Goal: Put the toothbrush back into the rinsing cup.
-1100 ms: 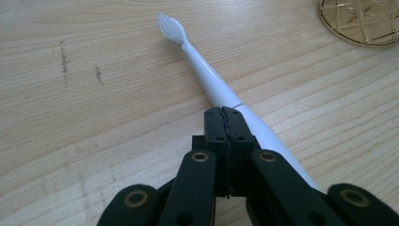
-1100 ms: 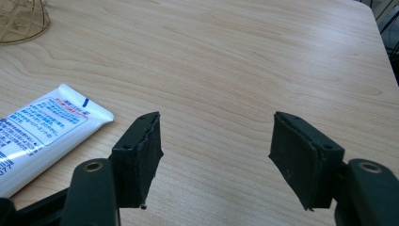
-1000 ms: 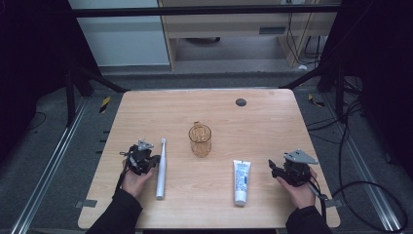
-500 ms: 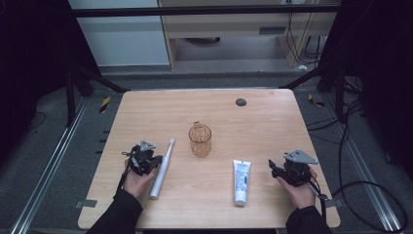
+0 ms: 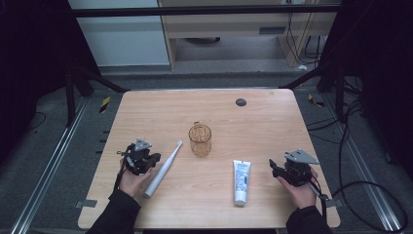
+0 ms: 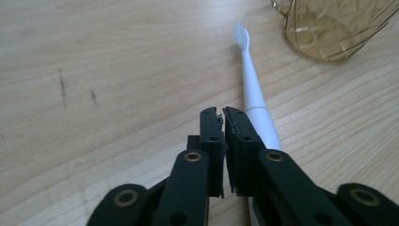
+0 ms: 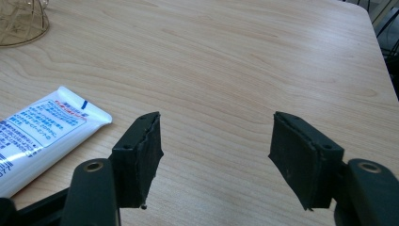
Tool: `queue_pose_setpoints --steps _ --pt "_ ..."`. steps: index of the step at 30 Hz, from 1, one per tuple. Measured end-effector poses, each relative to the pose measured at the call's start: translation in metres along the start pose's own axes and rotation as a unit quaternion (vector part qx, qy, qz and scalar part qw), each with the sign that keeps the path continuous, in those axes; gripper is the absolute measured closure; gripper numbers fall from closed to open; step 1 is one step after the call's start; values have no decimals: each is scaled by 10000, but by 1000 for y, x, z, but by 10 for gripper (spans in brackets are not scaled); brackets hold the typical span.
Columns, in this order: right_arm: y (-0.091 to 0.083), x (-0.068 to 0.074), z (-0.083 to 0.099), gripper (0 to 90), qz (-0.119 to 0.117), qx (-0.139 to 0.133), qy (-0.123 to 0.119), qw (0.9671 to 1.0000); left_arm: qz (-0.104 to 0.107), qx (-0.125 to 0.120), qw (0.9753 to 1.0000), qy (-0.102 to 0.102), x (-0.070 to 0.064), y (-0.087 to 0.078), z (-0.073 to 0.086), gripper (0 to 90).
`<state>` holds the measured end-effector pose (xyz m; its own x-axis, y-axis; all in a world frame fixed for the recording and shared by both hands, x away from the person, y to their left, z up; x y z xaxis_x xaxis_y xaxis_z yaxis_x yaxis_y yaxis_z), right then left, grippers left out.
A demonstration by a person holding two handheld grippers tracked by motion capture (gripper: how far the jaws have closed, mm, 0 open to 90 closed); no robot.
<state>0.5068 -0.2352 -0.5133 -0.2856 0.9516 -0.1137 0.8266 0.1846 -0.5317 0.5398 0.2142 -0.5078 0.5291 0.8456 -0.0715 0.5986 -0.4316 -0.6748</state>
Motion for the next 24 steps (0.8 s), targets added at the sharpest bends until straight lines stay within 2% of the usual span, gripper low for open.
queue_pose_setpoints --steps 3,4,9,11,13,15,19,24 --pt "-1 -1 0 339 13 -4 23 10000 102 -133 9998 56 0 -11 -6 776" --pt "-1 -1 0 338 18 -3 30 10000 164 -165 9997 11 0 -14 -8 754" --pt "0 -2 0 335 19 13 72 10000 280 -259 9993 48 3 -26 -16 629" --pt "0 -4 0 333 37 14 54 10000 371 -261 9988 158 3 -29 -18 564" --pt "-1 -4 0 331 46 -2 71 10000 433 -153 9985 304 2 -30 -20 495" --pt "-2 -4 0 330 44 -8 78 10000 440 -129 9978 484 0 -31 -21 476" --pt "-1 -5 0 329 49 21 70 10000 445 94 9963 727 -4 -31 -22 420" --pt "-1 -6 0 329 51 8 85 10000 549 381 9945 801 -8 -27 -21 382"
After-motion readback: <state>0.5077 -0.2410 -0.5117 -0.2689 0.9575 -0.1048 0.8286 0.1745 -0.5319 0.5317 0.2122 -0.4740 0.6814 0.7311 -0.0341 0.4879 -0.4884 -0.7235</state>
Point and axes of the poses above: each handheld gripper's, and its own axes: y roughly forward along the jaws, z roughly out of its underside, x roughly to its left, the point moved 7 cm from there along y, roughly forward along the jaws, and after that the axes turned 3 degrees about z, right-handed, at the moved point
